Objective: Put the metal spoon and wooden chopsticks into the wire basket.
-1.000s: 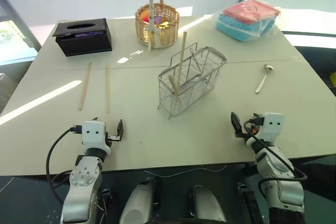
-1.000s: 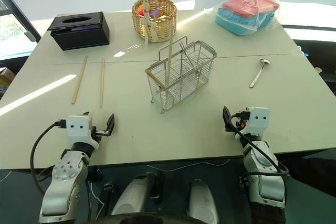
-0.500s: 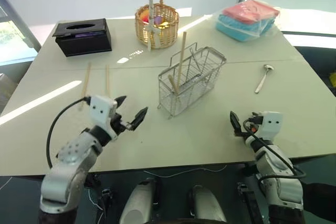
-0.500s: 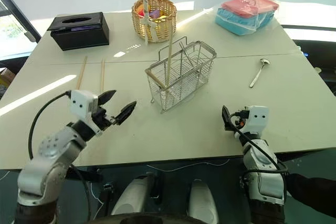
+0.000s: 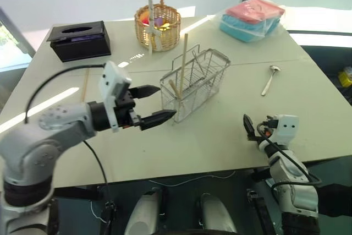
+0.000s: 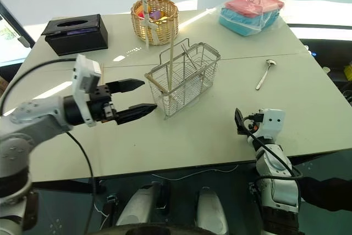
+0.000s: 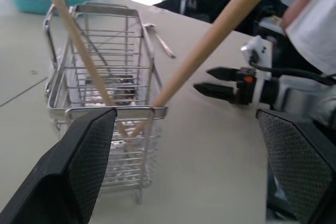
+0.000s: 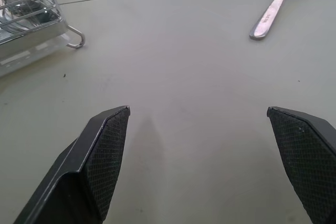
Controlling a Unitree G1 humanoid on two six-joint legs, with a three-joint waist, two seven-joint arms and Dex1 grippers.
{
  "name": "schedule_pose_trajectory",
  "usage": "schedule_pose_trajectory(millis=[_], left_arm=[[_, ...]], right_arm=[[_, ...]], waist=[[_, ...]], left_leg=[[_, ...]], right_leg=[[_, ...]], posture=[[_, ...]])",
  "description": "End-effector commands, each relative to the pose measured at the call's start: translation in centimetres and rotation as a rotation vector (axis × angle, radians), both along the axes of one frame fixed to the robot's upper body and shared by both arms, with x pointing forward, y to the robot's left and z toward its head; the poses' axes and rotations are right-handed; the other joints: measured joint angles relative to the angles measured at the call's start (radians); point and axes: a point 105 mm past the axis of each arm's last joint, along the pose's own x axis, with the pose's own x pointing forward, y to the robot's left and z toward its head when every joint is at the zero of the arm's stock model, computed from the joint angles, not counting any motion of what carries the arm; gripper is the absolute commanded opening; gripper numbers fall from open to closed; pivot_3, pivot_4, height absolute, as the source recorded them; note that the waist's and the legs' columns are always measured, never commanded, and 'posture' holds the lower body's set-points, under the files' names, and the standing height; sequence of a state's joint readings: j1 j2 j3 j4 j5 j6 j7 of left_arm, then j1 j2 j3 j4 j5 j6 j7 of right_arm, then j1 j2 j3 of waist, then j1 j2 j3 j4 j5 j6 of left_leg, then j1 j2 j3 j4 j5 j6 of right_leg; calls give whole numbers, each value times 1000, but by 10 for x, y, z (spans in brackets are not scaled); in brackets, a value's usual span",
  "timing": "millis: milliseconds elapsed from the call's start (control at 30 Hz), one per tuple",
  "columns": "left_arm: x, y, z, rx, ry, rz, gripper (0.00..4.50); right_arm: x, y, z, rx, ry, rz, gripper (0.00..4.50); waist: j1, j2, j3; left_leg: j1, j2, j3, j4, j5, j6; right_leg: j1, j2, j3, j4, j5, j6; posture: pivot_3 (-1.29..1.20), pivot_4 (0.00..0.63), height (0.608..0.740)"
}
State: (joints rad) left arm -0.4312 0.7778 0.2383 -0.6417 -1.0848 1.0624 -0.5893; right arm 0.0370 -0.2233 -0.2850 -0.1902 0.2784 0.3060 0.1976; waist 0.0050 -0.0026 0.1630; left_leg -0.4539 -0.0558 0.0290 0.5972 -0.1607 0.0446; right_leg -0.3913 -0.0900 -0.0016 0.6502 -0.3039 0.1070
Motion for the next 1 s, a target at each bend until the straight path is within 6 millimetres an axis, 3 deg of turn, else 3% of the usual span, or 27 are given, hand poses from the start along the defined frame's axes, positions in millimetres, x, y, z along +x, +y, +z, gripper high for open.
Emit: schedule_pose_trajectory(millis=[33,200,367,600,800,1000], left_arm=[[-15,1,9,29,0,-99,4475],[-18,0,9,59,-3,-128,4475],[-14,-1,8,62,-13,-115,4475],[-7,1,11,63,-57,-63,4475],[-7,-3,14,47,-88,-53,4475],[-10,-7,17,23,-117,-35,4475]], right_arm=[[1,-4,9,-15,-34,-9,4347],[6,-6,12,7,1,-10,4347],[17,-3,31,-34,77,66,4347],[33,-11,86,-30,141,130,4347],[65,-33,116,146,177,32,4347],[96,-38,123,179,233,17,4347]], waist=[[-1,0,0],[2,0,0],[1,0,0],[1,0,1],[1,0,1],[-1,0,1]], left_leg=[[1,0,0,0,0,0],[2,0,0,-1,0,0],[2,0,0,-3,0,0],[2,0,0,-4,0,0],[1,0,1,-4,0,0],[-5,0,2,-2,0,0]], right_leg=[[0,0,0,0,0,0],[2,-1,0,-1,-1,-3],[1,-2,0,-1,-2,-3],[0,-2,1,-2,-2,-5],[1,-3,0,-3,-2,-5],[-1,-3,0,-3,-2,-4]], posture=[[0,150,740],[0,150,740],[0,150,740],[0,150,740],[0,150,740],[0,150,740]])
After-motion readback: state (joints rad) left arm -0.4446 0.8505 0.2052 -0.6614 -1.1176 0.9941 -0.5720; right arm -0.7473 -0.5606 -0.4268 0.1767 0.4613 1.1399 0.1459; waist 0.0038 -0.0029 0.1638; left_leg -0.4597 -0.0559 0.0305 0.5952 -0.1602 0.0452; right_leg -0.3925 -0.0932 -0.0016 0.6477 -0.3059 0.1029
